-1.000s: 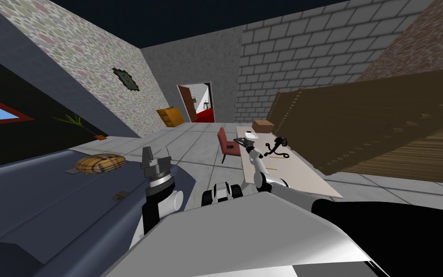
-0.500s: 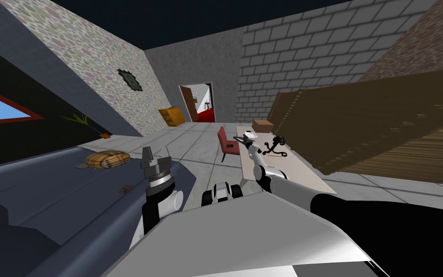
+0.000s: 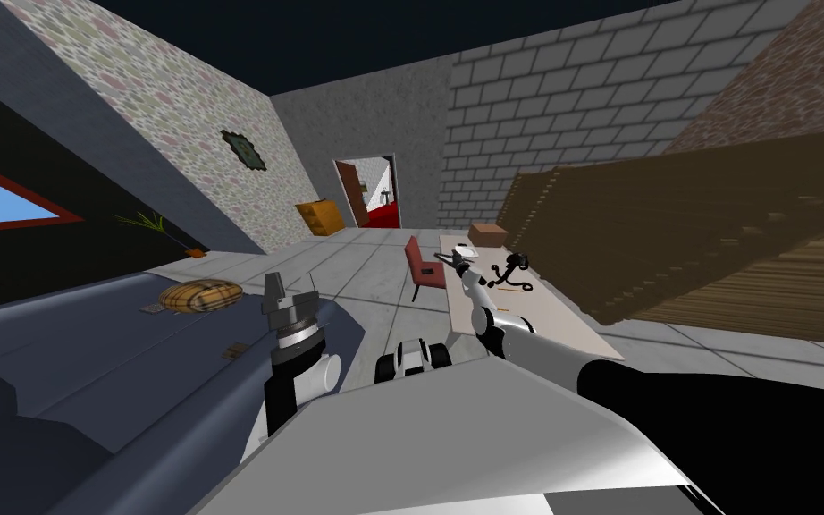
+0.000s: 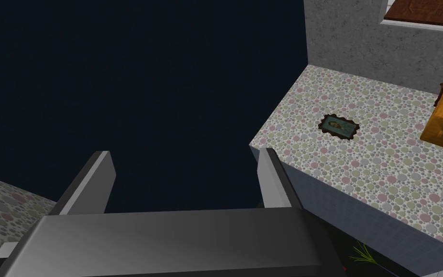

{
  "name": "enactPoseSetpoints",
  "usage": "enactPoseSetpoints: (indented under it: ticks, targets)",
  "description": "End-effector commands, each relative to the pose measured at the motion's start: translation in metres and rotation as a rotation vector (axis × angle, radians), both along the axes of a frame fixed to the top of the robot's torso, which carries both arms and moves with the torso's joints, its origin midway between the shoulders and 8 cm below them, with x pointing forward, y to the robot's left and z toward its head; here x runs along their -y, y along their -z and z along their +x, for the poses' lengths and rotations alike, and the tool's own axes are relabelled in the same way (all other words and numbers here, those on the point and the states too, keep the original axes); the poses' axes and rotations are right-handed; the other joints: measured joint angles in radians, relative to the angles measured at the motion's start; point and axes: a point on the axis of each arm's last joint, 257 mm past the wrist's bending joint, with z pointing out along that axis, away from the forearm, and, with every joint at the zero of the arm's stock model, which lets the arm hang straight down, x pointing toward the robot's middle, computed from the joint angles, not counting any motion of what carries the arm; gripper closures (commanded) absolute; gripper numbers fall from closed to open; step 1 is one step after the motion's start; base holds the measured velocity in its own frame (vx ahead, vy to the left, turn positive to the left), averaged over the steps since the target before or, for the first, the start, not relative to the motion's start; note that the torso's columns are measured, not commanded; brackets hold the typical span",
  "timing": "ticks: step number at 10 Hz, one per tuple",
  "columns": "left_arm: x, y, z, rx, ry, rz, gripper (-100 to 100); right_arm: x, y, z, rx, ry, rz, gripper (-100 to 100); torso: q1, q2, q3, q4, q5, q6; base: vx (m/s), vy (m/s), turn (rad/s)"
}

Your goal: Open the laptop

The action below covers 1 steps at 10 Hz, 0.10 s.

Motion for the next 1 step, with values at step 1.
enactPoseSetpoints:
  ticks: [1]
  targets:
    - [0.0,0.0,0.0,0.0,0.0,0.0,0,0.0,0.0,0.0,0.0,0.0,0.0,0,0.0,0.0,0.0,0.0,0.0,0.0,0.0,0.0,0.0]
